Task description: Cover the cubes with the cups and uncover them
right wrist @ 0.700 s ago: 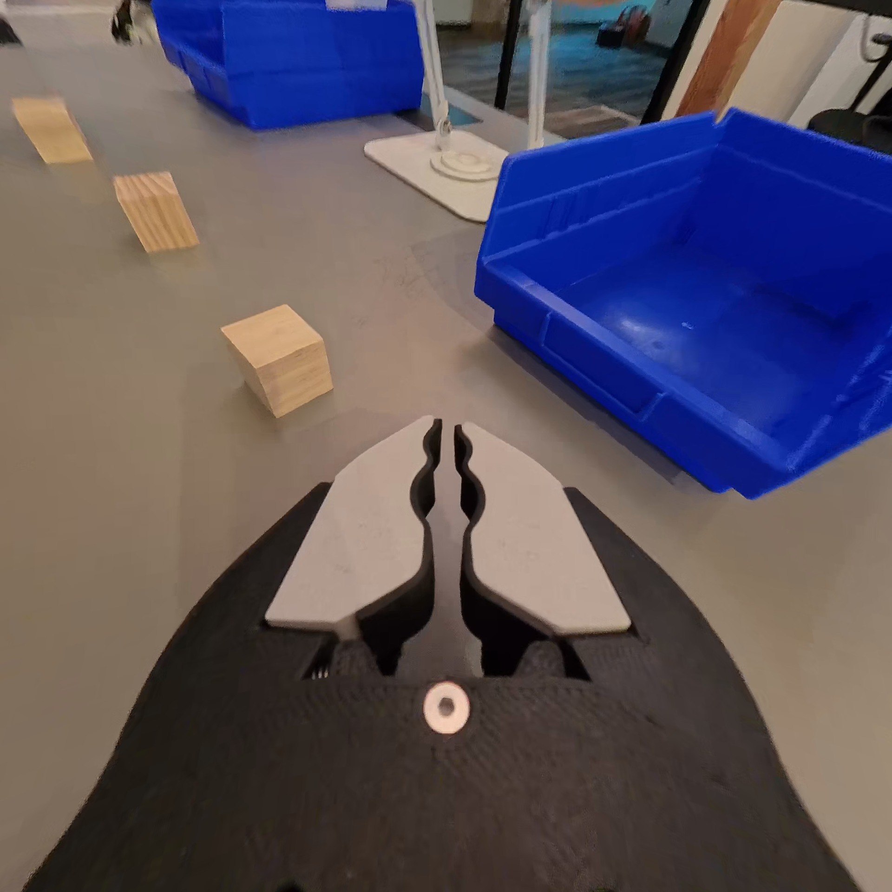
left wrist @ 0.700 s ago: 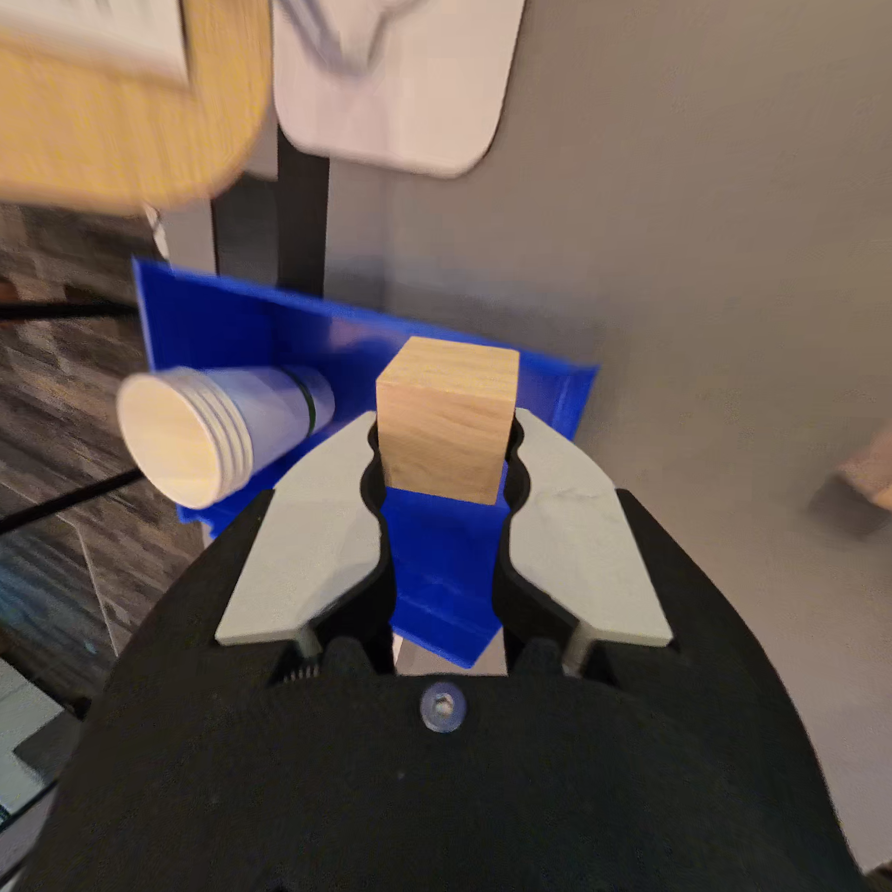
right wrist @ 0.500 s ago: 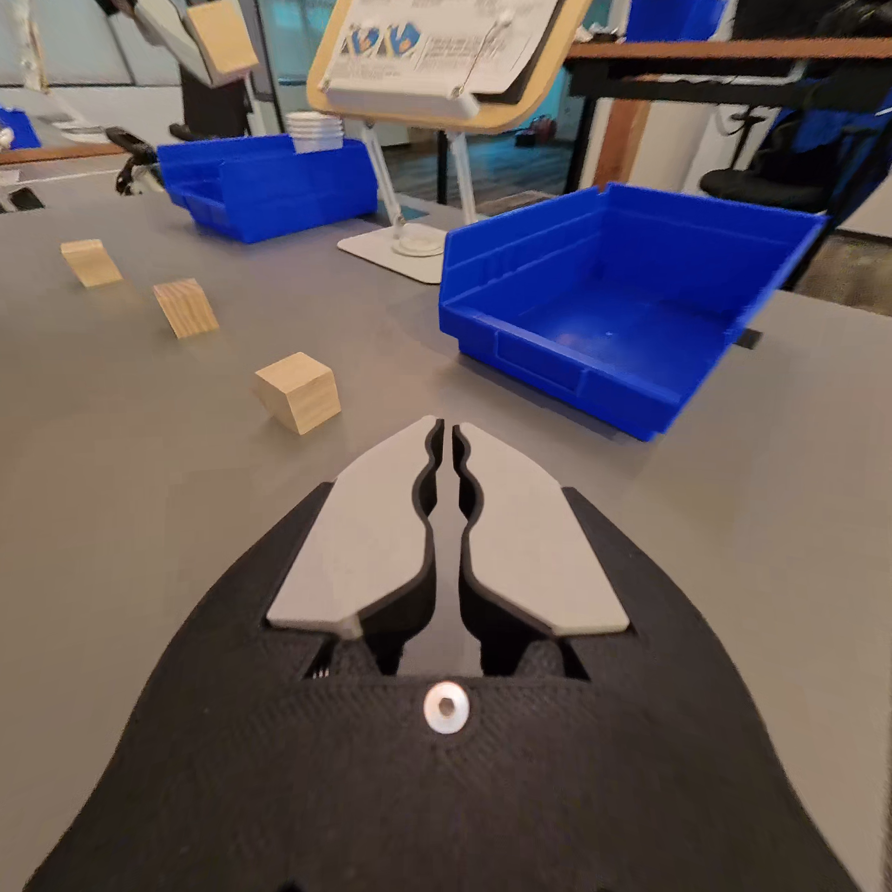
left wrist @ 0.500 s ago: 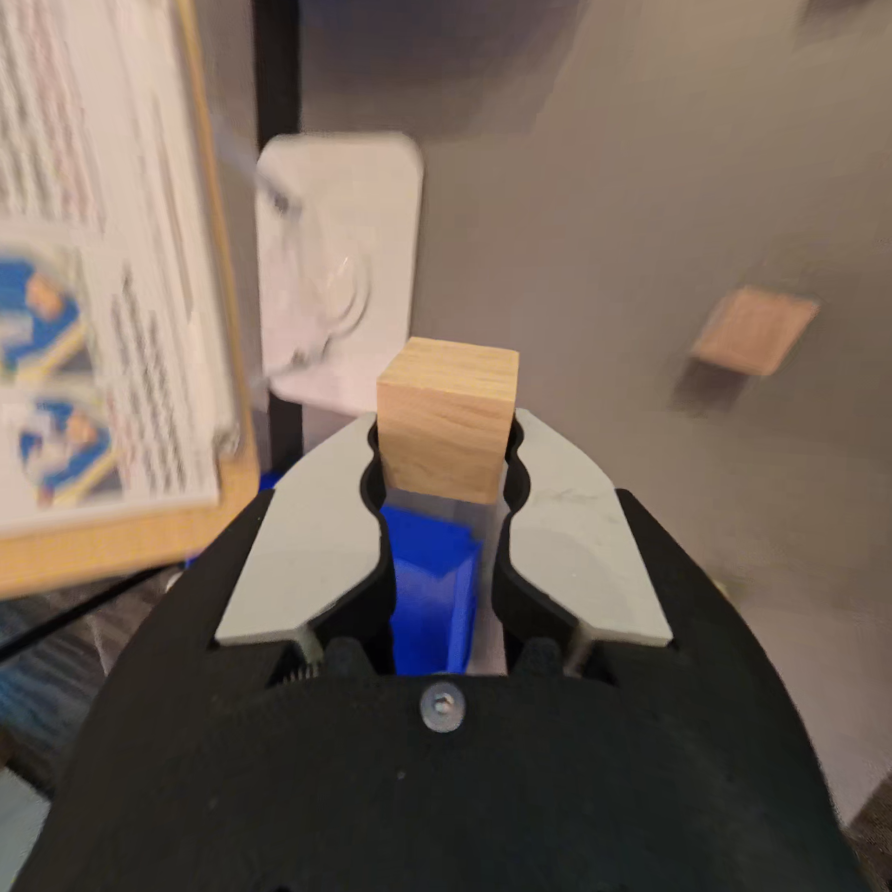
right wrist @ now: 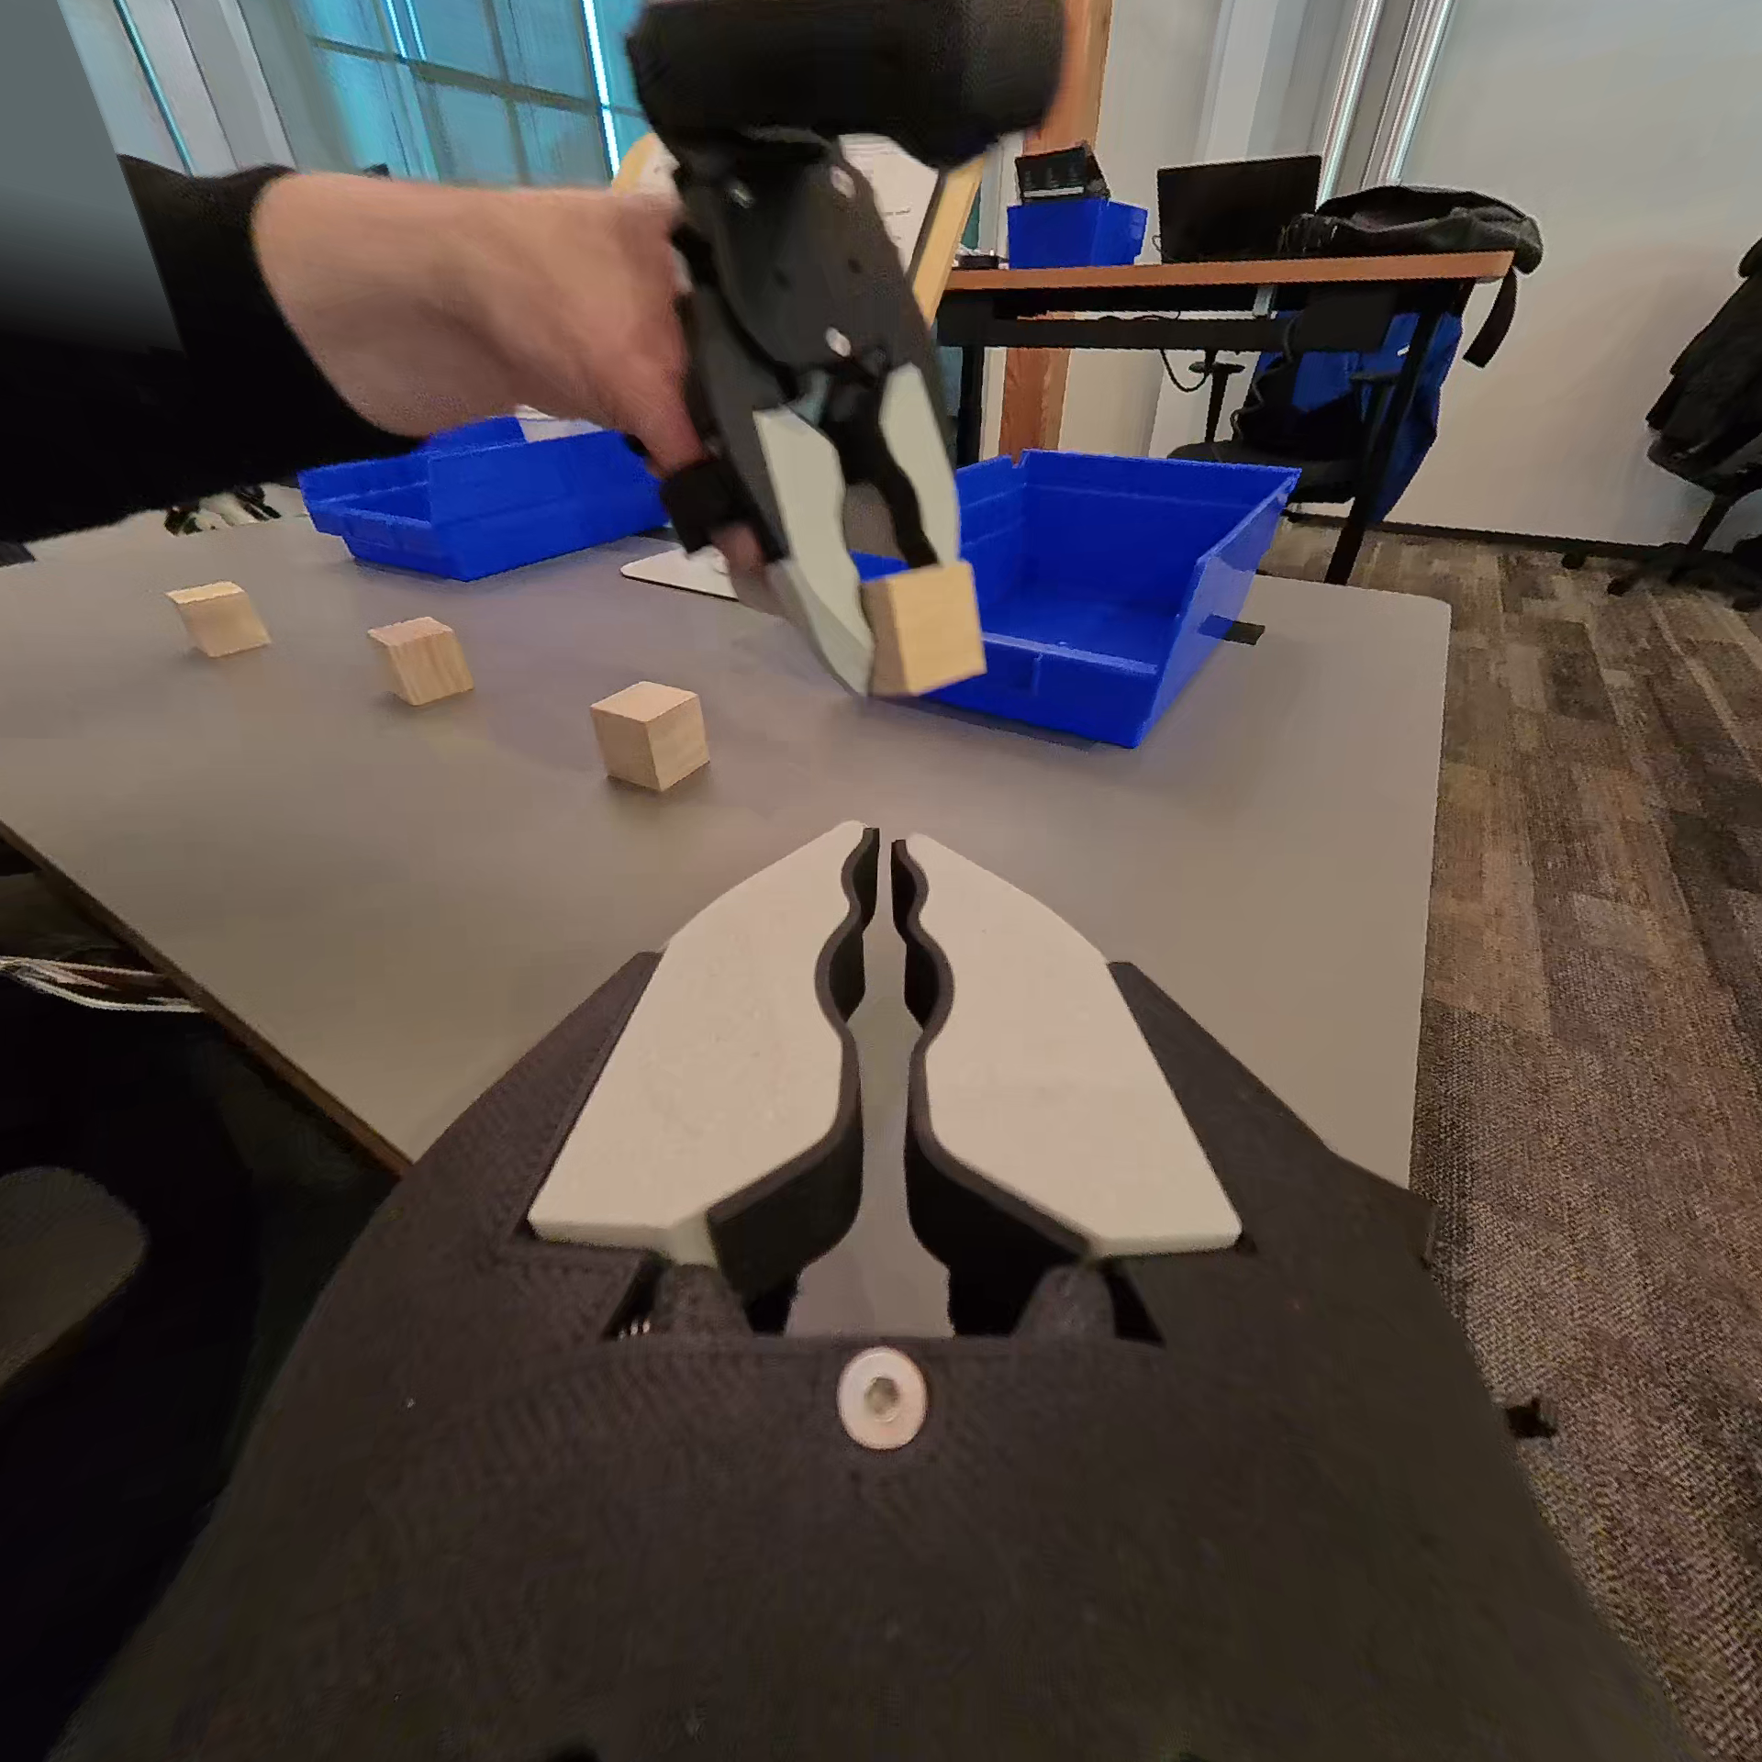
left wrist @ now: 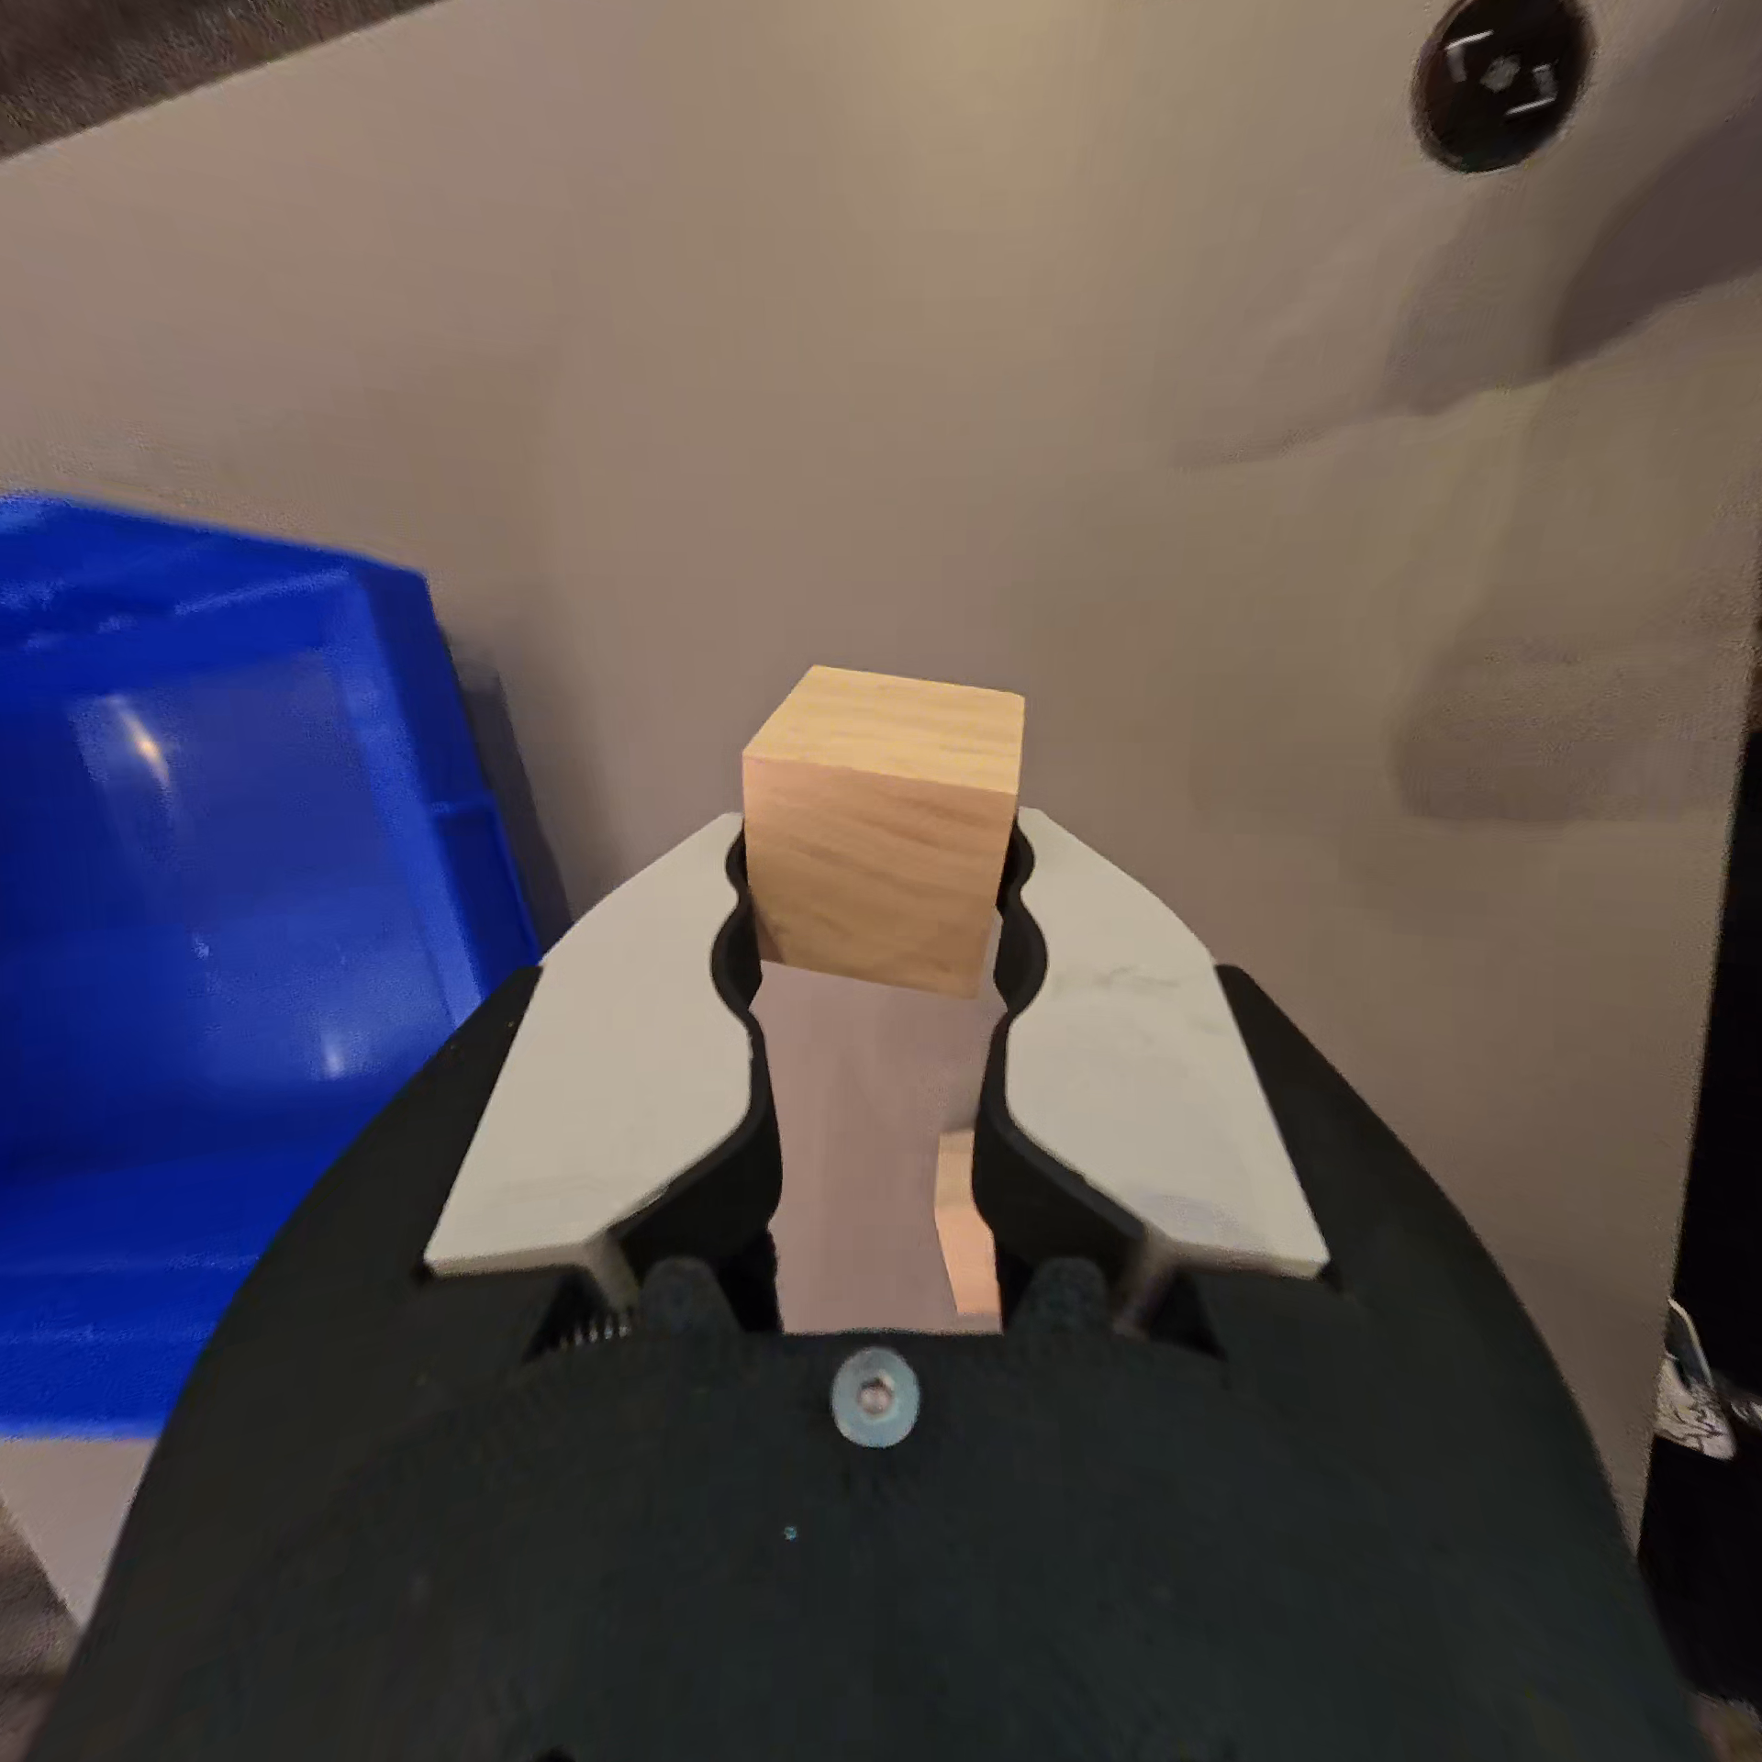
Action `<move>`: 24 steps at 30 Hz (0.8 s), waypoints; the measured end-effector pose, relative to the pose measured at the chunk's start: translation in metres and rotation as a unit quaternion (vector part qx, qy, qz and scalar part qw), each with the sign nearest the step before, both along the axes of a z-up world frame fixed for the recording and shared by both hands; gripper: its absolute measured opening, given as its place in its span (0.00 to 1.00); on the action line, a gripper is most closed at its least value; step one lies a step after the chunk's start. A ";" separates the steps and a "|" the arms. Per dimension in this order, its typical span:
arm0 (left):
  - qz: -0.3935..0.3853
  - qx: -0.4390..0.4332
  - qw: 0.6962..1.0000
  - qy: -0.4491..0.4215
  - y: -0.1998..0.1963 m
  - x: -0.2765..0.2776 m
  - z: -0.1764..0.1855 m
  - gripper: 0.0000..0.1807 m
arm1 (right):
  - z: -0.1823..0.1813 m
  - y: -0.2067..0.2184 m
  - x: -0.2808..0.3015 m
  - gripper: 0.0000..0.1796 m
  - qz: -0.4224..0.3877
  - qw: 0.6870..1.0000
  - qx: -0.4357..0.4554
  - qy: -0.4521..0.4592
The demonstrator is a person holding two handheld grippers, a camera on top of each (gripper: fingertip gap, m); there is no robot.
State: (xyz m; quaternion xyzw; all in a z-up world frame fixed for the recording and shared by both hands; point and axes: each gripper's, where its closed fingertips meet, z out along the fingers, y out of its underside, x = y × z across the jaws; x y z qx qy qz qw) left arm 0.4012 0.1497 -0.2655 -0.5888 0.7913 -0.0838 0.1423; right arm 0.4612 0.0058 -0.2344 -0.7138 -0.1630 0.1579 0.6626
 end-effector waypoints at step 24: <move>0.045 -0.002 0.998 -0.051 -0.016 0.034 0.002 0.44 | 0.011 -0.034 0.007 0.01 0.006 0.999 0.040 0.007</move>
